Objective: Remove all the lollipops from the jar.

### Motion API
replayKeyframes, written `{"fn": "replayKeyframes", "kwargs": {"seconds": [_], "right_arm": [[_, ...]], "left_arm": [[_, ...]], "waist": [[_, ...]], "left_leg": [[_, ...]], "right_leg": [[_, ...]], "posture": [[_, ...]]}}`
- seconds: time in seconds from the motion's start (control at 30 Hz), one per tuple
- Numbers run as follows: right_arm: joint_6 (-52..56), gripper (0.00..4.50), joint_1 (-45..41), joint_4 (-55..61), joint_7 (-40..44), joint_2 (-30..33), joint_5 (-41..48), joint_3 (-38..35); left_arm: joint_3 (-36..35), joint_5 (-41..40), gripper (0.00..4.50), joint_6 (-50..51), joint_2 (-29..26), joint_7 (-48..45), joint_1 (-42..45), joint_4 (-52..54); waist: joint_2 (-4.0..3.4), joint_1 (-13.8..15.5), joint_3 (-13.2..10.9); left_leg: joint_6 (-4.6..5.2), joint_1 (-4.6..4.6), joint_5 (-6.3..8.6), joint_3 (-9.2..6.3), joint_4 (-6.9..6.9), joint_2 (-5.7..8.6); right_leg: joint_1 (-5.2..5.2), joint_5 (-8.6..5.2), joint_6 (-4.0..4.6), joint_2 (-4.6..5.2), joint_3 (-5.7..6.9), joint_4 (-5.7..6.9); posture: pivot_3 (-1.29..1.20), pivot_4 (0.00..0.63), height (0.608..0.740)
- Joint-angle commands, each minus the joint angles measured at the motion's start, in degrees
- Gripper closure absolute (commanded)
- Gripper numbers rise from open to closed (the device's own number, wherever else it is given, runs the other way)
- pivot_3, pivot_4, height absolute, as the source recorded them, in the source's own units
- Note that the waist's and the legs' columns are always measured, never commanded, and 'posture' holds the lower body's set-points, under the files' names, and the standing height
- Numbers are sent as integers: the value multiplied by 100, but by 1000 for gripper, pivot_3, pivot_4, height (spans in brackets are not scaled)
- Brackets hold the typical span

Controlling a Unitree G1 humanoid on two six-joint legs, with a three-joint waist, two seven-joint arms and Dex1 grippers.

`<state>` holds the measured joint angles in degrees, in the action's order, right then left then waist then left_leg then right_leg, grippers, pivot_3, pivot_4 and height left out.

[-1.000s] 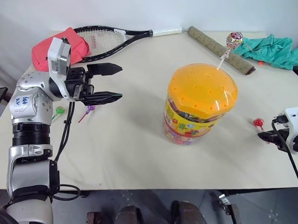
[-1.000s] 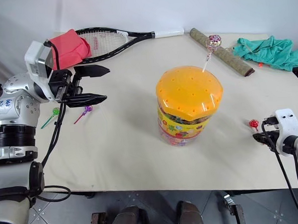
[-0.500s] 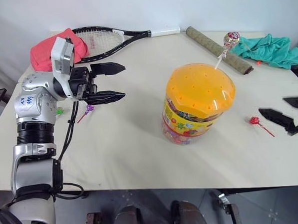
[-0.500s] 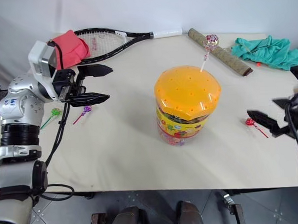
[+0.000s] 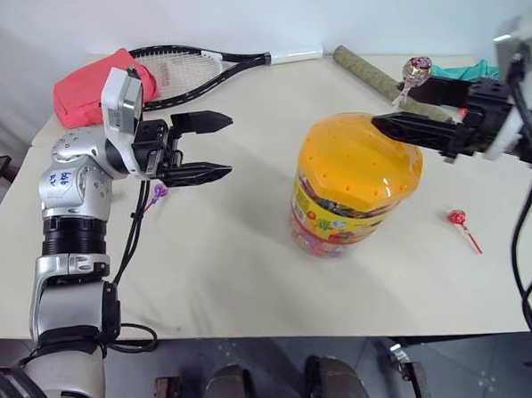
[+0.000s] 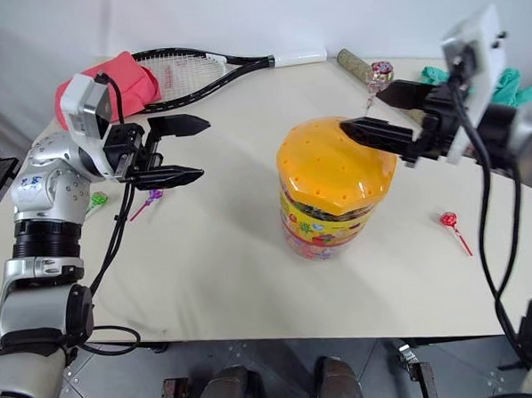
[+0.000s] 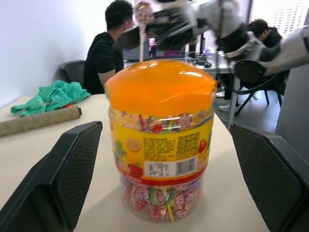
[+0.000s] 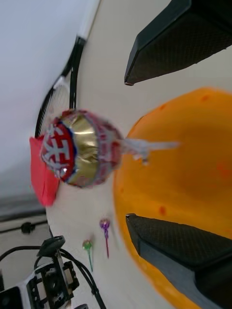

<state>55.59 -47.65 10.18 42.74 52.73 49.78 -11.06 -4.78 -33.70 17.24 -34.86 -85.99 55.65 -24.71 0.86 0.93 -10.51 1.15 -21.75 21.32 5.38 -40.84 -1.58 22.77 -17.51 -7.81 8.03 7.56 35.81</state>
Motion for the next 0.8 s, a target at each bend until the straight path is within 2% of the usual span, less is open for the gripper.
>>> {"fn": "replayKeyframes", "kwargs": {"seconds": [0.03,0.2,0.4,0.6,0.8], "right_arm": [[-312,622,-293,-239,180,-161,-149,-8],[-260,2347,-438,-272,328,-166,-104,-96],[-126,4481,-683,-84,165,-120,7,-265],[-28,4481,-1133,-131,-201,179,-126,-581],[172,4481,-939,-756,-427,1150,-755,-772]], "left_arm": [[-212,-213,0,143,-134,-129,-146,472],[-340,-262,0,334,-296,0,-394,797],[-314,-185,0,326,-221,-56,-271,658],[-208,-115,0,210,-100,-208,-61,355],[-145,-127,0,142,-48,-286,-4,230]], "waist": [[0,-11,0],[-1,-16,-1],[-2,1,-1],[-2,15,-1],[-2,40,-1]], "left_leg": [[0,0,0,0,0,0],[0,-8,0,-4,-2,-1],[0,-14,0,-5,-7,-1],[0,-30,0,-5,-11,-1],[0,-61,0,-1,-12,2]], "right_leg": [[0,0,0,0,0,0],[5,0,0,0,3,0],[6,0,0,0,4,-1],[21,0,0,0,6,0],[59,0,0,1,3,7]], "posture": [[0,150,740],[0,150,740],[0,150,740],[0,150,740],[0,150,740]]}}
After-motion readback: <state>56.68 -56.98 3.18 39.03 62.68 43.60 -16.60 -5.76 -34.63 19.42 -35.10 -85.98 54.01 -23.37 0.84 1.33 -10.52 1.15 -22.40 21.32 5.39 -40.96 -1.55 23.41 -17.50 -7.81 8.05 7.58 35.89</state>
